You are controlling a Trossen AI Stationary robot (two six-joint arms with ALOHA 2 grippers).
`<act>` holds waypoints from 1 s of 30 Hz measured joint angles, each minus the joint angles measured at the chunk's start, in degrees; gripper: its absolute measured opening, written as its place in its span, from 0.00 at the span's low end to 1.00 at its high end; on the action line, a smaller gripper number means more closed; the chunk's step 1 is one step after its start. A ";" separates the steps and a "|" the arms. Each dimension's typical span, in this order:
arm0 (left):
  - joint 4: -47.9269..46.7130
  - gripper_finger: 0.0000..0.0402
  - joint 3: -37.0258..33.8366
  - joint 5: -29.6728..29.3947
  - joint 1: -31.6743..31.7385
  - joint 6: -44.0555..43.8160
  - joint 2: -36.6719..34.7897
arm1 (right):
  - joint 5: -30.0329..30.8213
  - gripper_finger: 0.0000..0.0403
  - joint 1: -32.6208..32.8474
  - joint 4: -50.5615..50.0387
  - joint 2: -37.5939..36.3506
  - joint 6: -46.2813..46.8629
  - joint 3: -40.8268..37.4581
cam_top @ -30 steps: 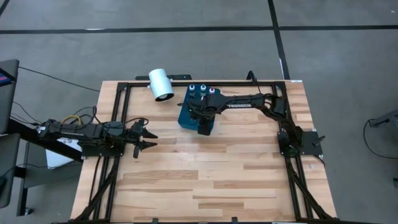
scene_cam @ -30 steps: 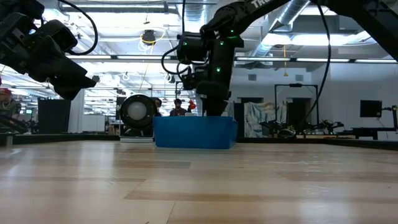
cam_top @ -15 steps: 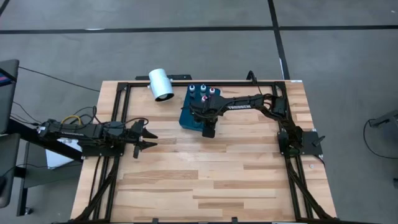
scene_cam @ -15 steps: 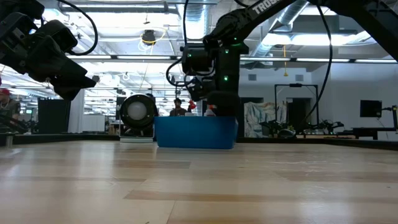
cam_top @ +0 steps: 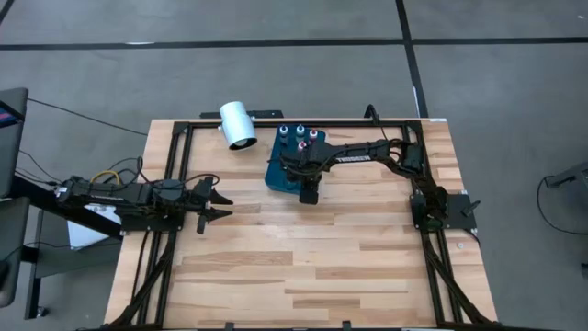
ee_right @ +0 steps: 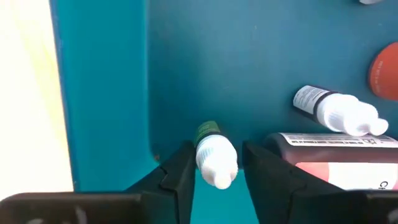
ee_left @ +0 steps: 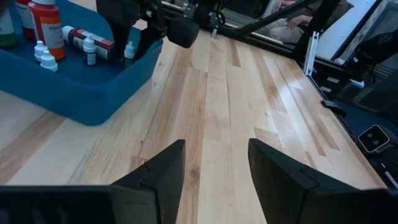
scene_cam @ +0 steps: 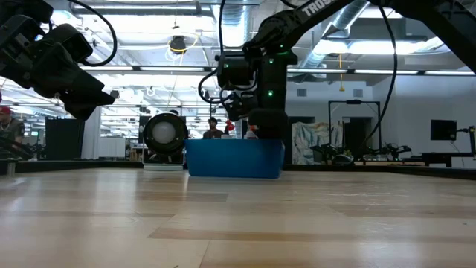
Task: Pick & Place food coloring
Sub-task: Put the small green food coloring bottle into the blue bin, then adjust the blue bin on the table
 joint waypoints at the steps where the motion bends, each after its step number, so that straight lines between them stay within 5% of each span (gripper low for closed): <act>1: 0.02 0.42 0.00 -0.01 0.01 0.00 0.00 | 0.00 0.31 0.00 0.00 0.00 0.00 0.00; 12: 0.06 0.42 -0.04 -0.02 0.00 0.00 0.00 | 0.35 0.39 0.00 -0.64 -0.46 0.50 -0.04; 30: 0.10 0.42 -0.07 -0.02 0.01 0.44 0.00 | 0.48 0.34 0.15 -11.59 -10.75 2.60 7.65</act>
